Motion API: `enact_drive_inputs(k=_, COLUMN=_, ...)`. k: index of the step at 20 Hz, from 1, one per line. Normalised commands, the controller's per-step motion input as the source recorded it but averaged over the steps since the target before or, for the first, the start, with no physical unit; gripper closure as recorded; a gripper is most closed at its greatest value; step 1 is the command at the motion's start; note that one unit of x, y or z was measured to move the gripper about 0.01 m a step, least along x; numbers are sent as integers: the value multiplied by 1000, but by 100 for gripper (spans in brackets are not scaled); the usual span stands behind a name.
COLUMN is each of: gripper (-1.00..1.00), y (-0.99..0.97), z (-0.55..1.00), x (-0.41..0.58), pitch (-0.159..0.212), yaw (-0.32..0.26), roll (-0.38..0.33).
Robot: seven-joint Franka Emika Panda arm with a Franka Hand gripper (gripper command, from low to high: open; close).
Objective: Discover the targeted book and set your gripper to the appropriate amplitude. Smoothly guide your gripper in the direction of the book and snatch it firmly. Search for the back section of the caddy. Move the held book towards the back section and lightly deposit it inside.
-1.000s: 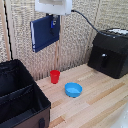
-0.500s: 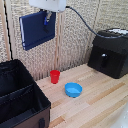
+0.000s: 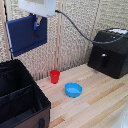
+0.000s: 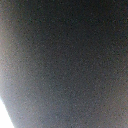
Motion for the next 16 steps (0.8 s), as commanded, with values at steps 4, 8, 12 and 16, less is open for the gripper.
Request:
enact_drive_inputs(k=4, gripper=100, y=846, z=116, x=147, pitch=46, yaw=-70, roll=0)
enact_drive_inputs(k=8, gripper=100, y=812, z=0, x=307, pitch=0, yaw=-87, roll=-7)
enact_drive_inputs(k=12, gripper=100, y=820, z=-28, x=281, pitch=8, yaw=-75, roll=-9)
enact_drive_inputs(k=16, gripper=100, y=648, z=-176, x=394, pitch=32, yaw=-72, roll=-57)
